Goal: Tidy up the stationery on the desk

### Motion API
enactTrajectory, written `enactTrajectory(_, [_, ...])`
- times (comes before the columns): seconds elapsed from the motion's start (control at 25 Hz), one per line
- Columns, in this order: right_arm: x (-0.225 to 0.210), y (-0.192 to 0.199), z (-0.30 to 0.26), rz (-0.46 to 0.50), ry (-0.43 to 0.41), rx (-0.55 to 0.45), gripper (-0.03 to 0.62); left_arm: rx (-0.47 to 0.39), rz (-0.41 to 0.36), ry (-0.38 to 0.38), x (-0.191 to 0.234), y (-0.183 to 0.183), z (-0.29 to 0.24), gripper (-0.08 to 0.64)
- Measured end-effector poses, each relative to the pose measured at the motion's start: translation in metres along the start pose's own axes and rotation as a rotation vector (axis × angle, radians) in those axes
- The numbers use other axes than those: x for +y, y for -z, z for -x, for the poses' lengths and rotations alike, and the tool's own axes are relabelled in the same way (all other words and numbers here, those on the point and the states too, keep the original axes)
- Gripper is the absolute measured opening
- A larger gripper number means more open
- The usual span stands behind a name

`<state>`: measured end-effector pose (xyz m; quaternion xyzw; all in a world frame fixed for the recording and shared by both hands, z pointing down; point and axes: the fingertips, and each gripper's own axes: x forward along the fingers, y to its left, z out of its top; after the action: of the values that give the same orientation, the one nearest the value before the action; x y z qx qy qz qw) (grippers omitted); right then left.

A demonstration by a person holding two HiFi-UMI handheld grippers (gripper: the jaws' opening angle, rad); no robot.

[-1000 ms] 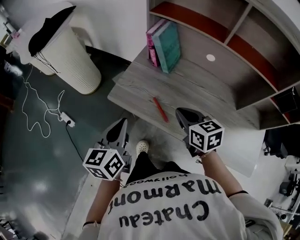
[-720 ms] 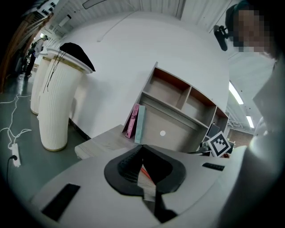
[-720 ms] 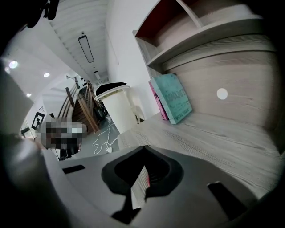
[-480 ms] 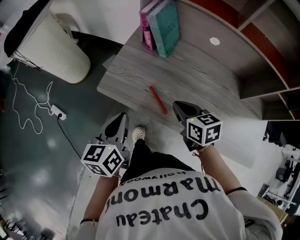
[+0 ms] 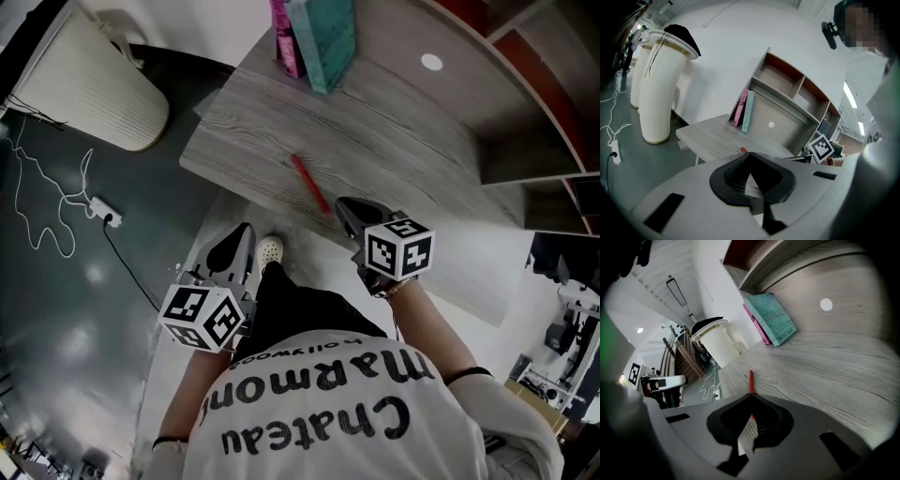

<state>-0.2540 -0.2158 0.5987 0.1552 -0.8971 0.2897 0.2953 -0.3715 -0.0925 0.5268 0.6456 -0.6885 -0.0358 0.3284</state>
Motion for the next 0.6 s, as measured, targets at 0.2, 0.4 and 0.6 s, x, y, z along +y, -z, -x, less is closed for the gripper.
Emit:
enactTrajectory(0.2, [0.002, 0.016, -0.008, -0.007, -0.018, 0.046, 0.044, 0.009, -0.002, -0.009, 0.002, 0.003, 0.003, 0.015])
enactTrajectory(0.4, [0.008, 0.020, -0.012, 0.022, -0.032, 0.071, 0.083, 0.005, 0.003, -0.016, 0.004, 0.003, 0.005, 0.015])
enactTrajectory(0.6, [0.008, 0.028, -0.018, 0.098, 0.001, 0.121, 0.101, 0.001, 0.013, -0.025, 0.007, 0.006, 0.008, 0.015])
